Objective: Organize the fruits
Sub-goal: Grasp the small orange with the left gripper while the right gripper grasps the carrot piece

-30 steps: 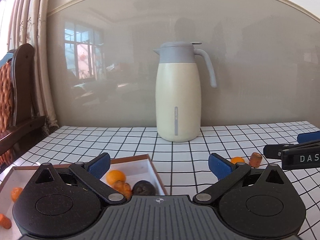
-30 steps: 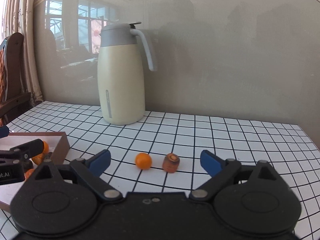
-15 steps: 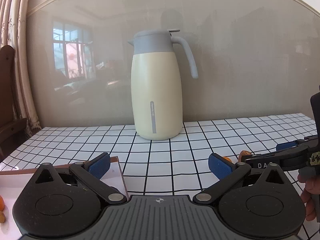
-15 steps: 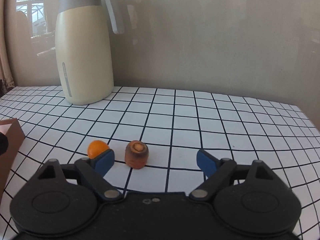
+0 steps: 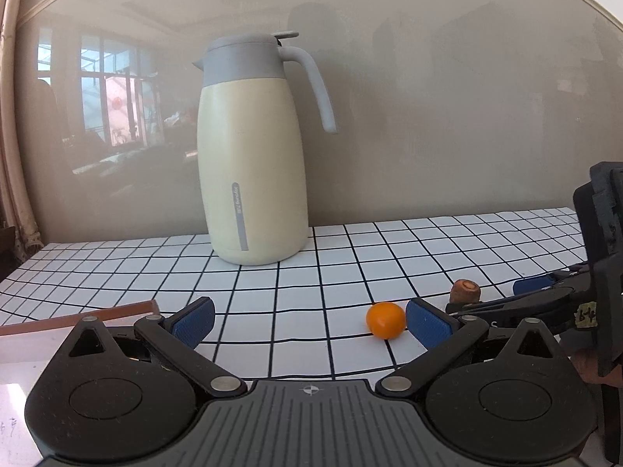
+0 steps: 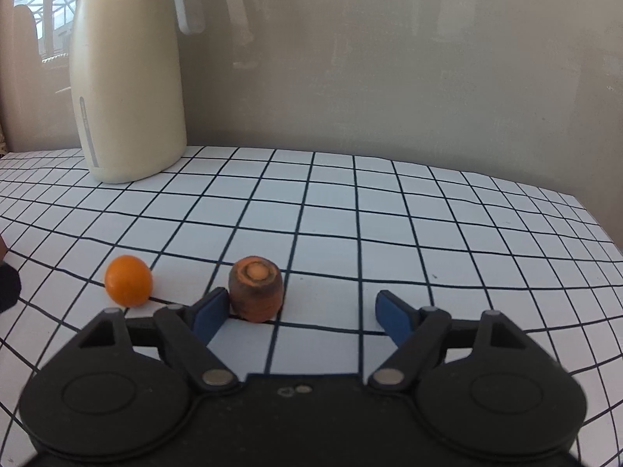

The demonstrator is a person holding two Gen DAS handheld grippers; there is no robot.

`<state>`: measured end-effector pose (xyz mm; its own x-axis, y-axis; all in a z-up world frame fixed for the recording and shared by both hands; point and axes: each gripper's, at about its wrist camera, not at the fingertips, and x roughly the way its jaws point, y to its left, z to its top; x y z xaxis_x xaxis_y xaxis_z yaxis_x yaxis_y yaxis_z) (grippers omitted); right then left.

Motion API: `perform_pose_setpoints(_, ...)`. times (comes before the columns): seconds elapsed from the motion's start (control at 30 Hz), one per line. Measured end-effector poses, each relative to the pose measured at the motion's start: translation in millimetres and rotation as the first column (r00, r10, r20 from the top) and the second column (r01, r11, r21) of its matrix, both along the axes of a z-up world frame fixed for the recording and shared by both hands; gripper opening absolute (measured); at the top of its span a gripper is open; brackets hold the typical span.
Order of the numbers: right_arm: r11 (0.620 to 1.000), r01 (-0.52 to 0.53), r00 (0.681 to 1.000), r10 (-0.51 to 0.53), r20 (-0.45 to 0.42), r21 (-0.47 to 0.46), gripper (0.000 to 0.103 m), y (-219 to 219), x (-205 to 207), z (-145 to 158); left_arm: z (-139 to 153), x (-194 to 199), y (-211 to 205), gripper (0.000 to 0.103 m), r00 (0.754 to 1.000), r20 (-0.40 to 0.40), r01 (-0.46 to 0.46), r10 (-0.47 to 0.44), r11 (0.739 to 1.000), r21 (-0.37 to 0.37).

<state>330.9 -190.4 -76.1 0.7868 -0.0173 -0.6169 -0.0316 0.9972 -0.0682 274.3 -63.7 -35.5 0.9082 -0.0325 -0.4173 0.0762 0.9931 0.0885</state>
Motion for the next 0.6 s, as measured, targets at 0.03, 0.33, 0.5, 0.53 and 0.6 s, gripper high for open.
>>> perform_pose_setpoints(0.03, 1.0, 0.01, 1.0, -0.01, 0.004, -0.008, 0.075, -4.8, -1.7, 0.2, -2.1, 3.0, -3.7, 0.103, 1.0, -0.006, 0.003, -0.003, 1.0, 0.001)
perform_pose_setpoints(0.33, 0.999, -0.028, 1.0, 0.028, 0.007, 0.021, 0.07, -29.6, -10.8, 3.4, -22.0, 37.3, -33.9, 0.103, 0.994, -0.105, 0.024, -0.023, 1.0, 0.013)
perform_pose_setpoints(0.5, 0.998, -0.067, 0.998, 0.067, 0.021, 0.012, 0.062, -22.8, -5.2, 5.5, -29.7, 53.7, -41.1, 0.099, 0.991, -0.132, 0.019, -0.017, 1.0, 0.015)
perform_pose_setpoints(0.53, 0.997, -0.077, 0.997, 0.076, 0.021, 0.019, 0.062, -23.2, -3.0, 5.2, -30.7, 56.1, -41.0, 0.091, 0.989, -0.146, 0.019, -0.018, 1.0, 0.008)
perform_pose_setpoints(0.6, 0.994, -0.1, 0.995, 0.099, 0.027, 0.031, 0.06, -20.9, 4.5, 3.2, -31.8, 59.4, -40.3, 0.087, 0.987, -0.158, 0.019, -0.02, 1.0, -0.007)
